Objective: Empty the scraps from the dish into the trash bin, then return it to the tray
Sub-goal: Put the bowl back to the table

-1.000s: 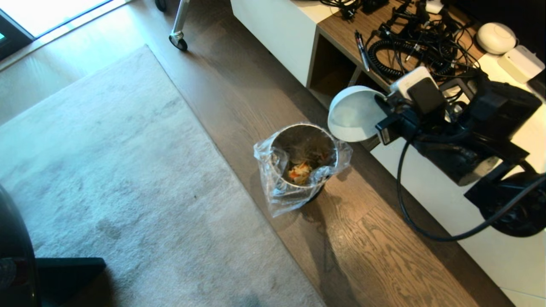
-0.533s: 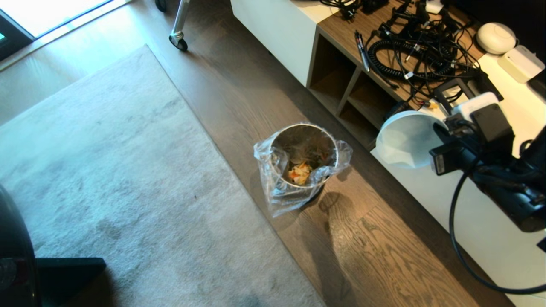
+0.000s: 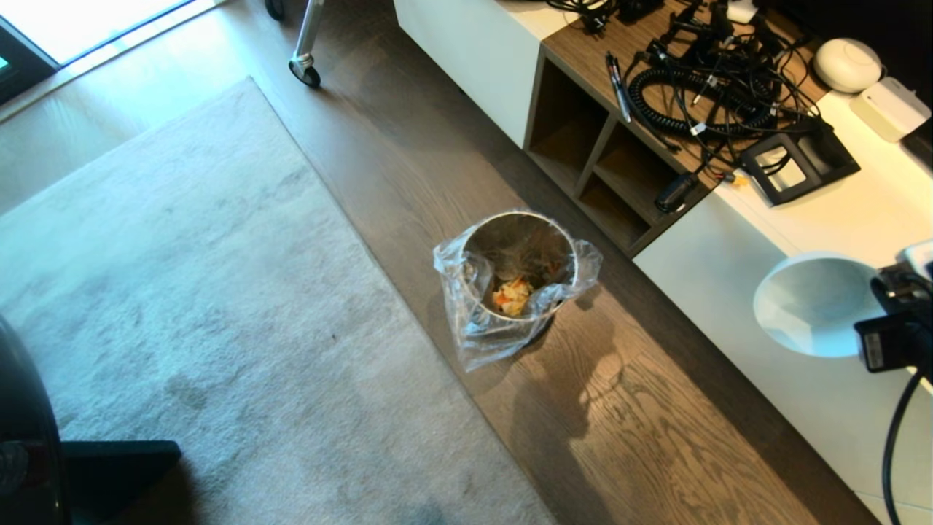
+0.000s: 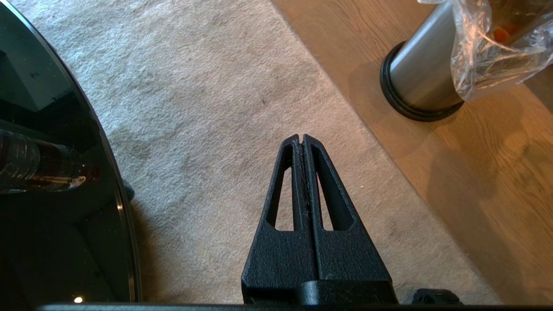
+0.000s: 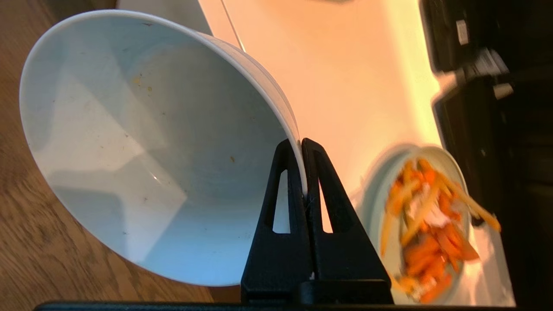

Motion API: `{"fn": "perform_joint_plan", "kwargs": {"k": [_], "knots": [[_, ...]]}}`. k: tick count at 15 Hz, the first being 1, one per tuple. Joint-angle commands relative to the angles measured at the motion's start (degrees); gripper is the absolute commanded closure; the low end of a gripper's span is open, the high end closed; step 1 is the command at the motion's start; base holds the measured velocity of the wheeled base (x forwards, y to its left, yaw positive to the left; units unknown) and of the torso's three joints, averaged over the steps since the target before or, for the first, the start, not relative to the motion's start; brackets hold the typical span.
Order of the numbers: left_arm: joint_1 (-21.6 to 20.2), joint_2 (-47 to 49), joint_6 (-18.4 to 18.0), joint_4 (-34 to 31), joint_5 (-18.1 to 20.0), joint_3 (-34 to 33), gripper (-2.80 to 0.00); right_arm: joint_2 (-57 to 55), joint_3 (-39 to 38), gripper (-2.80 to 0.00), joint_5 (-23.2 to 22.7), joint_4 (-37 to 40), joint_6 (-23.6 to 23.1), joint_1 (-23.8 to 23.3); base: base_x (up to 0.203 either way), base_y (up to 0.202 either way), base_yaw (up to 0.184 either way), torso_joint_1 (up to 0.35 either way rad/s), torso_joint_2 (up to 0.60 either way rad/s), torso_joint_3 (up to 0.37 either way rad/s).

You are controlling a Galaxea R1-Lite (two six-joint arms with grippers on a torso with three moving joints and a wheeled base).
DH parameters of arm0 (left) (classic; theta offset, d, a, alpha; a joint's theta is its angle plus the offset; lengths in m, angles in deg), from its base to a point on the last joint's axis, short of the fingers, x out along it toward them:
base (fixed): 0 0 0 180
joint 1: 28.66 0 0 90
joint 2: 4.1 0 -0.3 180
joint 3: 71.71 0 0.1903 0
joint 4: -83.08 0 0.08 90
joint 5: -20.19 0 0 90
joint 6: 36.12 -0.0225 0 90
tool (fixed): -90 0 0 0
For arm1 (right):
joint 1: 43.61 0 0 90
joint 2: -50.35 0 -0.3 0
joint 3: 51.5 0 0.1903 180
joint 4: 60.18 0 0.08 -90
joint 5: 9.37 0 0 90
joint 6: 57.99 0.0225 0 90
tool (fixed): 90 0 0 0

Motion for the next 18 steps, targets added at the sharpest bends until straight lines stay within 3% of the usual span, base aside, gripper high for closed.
{"fn": "perform_joint_plan", "kwargs": {"k": [1, 4, 8, 13, 16, 18], "knots": [[0.0, 0.0, 0.0, 0.0, 0.0, 0.0, 0.00, 4.4, -4.0, 0.00, 2.7, 0.0, -0.2, -1.5, 0.000, 0.000, 0.000, 0.000, 0.00, 0.000], [0.0, 0.0, 0.0, 0.0, 0.0, 0.0, 0.00, 8.1, -7.3, 0.00, 2.9, 0.6, 0.6, -1.9, 0.000, 0.000, 0.000, 0.000, 0.00, 0.000], [0.0, 0.0, 0.1, 0.0, 0.0, 0.0, 0.00, 13.3, -11.6, 0.00, -1.0, 5.0, 8.7, -8.5, 0.000, 0.000, 0.000, 0.000, 0.00, 0.000], [0.0, 0.0, 0.0, 0.0, 0.0, 0.0, 0.00, 27.5, -14.5, 0.00, -14.4, 19.5, 21.5, -17.3, 0.000, 0.000, 0.000, 0.000, 0.00, 0.000], [0.0, 0.0, 0.0, 0.0, 0.0, 0.0, 0.00, 37.4, -14.7, 0.00, -25.4, 28.9, 27.3, -22.7, 0.000, 0.000, 0.000, 0.000, 0.00, 0.000], [0.0, 0.0, 0.0, 0.0, 0.0, 0.0, 0.00, 44.4, -14.8, 0.00, -28.0, 38.1, 30.0, -24.9, 0.000, 0.000, 0.000, 0.000, 0.00, 0.000]]}}
